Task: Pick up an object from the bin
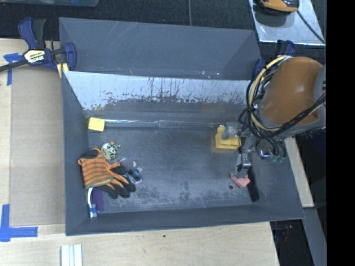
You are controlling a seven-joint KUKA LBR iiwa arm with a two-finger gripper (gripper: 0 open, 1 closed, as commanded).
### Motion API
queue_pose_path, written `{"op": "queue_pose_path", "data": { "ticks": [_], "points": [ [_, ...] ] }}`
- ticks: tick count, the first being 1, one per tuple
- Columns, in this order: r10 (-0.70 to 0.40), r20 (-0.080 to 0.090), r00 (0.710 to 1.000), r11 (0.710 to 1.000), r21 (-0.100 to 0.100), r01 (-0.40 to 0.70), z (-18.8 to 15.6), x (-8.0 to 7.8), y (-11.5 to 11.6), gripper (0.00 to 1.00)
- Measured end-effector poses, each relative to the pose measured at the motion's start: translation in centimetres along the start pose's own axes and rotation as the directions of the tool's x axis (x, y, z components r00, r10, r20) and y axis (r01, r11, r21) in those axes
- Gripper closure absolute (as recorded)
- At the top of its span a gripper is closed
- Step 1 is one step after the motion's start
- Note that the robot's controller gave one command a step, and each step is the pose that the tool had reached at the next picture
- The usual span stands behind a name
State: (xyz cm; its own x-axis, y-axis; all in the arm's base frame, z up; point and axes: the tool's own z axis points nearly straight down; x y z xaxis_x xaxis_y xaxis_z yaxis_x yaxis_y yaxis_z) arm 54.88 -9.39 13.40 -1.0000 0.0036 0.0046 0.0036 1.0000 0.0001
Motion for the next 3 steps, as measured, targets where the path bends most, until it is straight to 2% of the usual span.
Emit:
{"op": "queue_pose_path", "data": {
  "ticks": [1, 2, 3],
  "points": [
    [-0.003, 0.008, 1.0, 1.0, 0.001, 0.003, -0.5, -0.2, 0.0, 0.0],
    [-0.037, 0.006, 0.999, 0.999, 0.003, 0.037, 6.5, -7.6, -4.9, 0.0],
    [0.016, 0.024, 1.0, 1.0, 0.002, -0.016, -0.4, -7.7, -4.8, 0.0]
  ]
}}
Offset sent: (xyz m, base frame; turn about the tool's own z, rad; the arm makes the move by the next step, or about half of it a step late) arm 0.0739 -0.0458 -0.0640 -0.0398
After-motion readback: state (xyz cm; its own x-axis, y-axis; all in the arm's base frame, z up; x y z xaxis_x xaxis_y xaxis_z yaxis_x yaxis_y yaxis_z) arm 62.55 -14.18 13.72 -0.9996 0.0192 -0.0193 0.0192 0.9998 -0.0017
